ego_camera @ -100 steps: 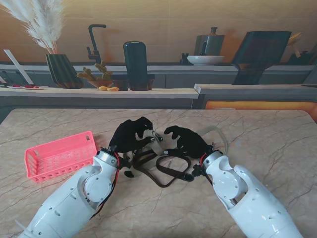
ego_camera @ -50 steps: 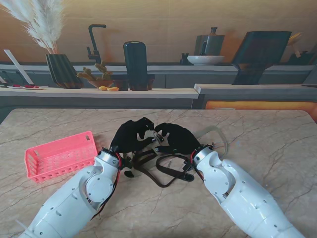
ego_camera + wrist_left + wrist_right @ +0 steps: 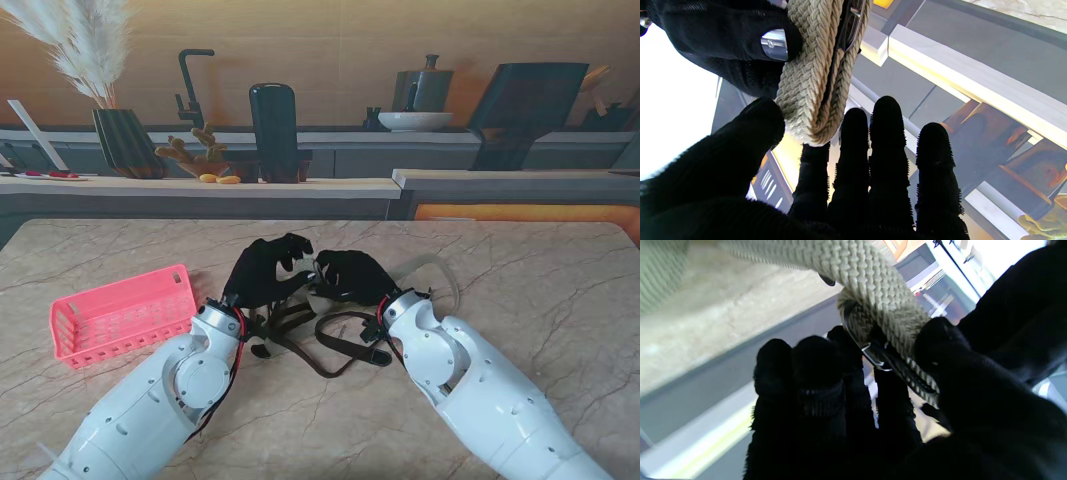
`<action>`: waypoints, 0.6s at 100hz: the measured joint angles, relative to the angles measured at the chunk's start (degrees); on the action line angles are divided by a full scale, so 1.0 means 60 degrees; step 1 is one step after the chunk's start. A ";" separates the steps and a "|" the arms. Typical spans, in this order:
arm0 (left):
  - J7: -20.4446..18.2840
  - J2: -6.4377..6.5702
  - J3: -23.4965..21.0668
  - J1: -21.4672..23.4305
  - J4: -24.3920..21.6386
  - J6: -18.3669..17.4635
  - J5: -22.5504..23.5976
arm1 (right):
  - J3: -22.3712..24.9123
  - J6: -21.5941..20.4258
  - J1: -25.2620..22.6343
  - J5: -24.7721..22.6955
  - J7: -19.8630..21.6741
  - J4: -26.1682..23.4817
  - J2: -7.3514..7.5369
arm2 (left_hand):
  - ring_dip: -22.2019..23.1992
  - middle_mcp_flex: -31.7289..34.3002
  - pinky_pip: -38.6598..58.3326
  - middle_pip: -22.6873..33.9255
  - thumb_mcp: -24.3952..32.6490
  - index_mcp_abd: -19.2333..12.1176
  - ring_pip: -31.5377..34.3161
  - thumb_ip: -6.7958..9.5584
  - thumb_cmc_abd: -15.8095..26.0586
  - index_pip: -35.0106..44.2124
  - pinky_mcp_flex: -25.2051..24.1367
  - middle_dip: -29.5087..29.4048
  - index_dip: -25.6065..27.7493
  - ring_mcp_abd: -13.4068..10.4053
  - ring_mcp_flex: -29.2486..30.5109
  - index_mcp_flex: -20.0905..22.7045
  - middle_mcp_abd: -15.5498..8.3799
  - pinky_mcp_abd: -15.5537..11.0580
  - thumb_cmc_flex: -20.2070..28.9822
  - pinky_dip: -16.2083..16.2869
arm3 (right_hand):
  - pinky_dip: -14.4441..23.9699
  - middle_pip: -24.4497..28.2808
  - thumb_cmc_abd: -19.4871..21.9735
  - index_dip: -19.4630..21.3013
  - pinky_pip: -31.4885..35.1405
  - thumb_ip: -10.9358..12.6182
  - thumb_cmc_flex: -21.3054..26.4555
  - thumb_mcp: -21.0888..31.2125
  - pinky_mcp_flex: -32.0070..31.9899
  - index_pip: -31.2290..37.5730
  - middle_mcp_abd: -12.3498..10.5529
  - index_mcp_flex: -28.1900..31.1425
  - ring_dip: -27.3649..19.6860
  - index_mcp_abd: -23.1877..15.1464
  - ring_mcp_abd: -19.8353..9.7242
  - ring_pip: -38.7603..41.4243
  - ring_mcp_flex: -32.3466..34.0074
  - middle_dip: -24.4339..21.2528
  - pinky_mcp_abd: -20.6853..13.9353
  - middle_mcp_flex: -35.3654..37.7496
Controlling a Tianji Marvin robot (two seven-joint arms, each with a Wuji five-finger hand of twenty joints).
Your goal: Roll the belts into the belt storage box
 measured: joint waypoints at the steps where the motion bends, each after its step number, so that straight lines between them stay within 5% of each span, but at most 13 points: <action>1: -0.0007 -0.0003 -0.0014 0.0004 -0.0001 -0.0015 -0.0007 | 0.0030 0.0185 -0.0041 0.0175 0.0094 -0.0095 0.0000 | 0.0006 -0.0147 -0.0041 -0.0025 -0.0094 0.0050 -0.0058 0.0001 0.0006 -0.0148 -0.0073 -0.0004 -0.0013 0.0002 -0.0113 -0.0107 -0.0001 0.0001 0.0004 0.0012 | 0.0000 0.0000 0.0006 0.0000 0.0000 0.0000 0.0006 -0.0056 0.0000 0.0000 0.0000 0.0000 0.0022 0.0000 0.0002 0.0000 0.0000 0.0003 0.0000 0.0000; 15: 0.0127 0.0011 -0.0149 0.0061 -0.0025 -0.0173 0.0400 | 0.0432 0.2508 -0.0550 0.2081 0.0513 -0.1191 -0.0080 | 0.0022 -0.1418 -0.0281 -0.0724 -0.0556 0.0262 -0.0680 0.0019 0.0289 -0.1826 -0.0613 -0.0157 -0.0695 0.0081 -0.1031 -0.1370 -0.0071 0.0079 -0.0110 0.0245 | 0.0006 0.0000 0.0201 0.0007 0.0106 0.0000 0.0109 -0.0362 -0.0021 -0.0003 0.0091 0.0000 0.0190 0.0112 0.0060 0.0107 0.0000 0.0161 0.0018 -0.0001; 27: 0.0676 0.0089 -0.0127 0.0041 0.0057 -0.0436 0.1297 | 0.0868 0.4262 -0.0846 0.3977 0.0435 -0.1785 -0.0342 | 0.0022 -0.1694 -0.0410 -0.0925 -0.0654 -0.0208 -0.0892 0.0020 0.0387 -0.2155 -0.0792 -0.0229 -0.0709 0.0082 -0.1255 -0.1408 -0.0092 0.0079 -0.0218 0.0335 | 0.0032 0.0223 0.0270 0.0090 0.0194 0.0000 0.0110 -0.0397 -0.0422 -0.0039 0.0165 0.0000 0.0458 0.0114 0.0070 0.0590 -0.0311 0.0554 0.0019 -0.0288; 46: 0.0678 0.0237 -0.0016 -0.0031 0.0190 -0.0716 0.1437 | 0.1258 0.5817 -0.1062 0.4942 -0.0734 -0.2225 -0.0864 | 0.0022 -0.1694 -0.0489 -0.0926 -0.0653 -0.0719 -0.1037 0.0021 0.0387 -0.1790 -0.0813 -0.0216 -0.0312 0.0082 -0.1370 -0.1202 -0.0092 0.0079 -0.0307 0.0429 | 0.0268 0.1187 0.0270 0.0099 0.0498 0.0000 0.0106 -0.0381 -0.1194 -0.0154 0.0252 0.0105 0.0944 0.0116 -0.0121 0.1537 -0.1213 0.1325 0.0000 -0.1479; 60: 0.0771 0.0296 0.0218 -0.0136 0.0366 -0.0797 0.1618 | 0.1967 0.7743 -0.1252 0.8070 -0.1636 -0.2848 -0.1325 | 0.0022 -0.1694 -0.0495 -0.0895 -0.0630 -0.0807 -0.1037 0.0021 0.0380 -0.1430 -0.0833 0.0022 0.0033 0.0082 -0.1370 -0.1294 -0.0093 0.0079 -0.0342 0.0445 | 0.0380 0.1299 0.0272 0.0101 0.0857 0.0000 0.0106 -0.0244 -0.1164 -0.0173 0.0542 0.0243 0.0953 0.0492 0.0038 0.1882 -0.1191 0.1471 0.0010 -0.1479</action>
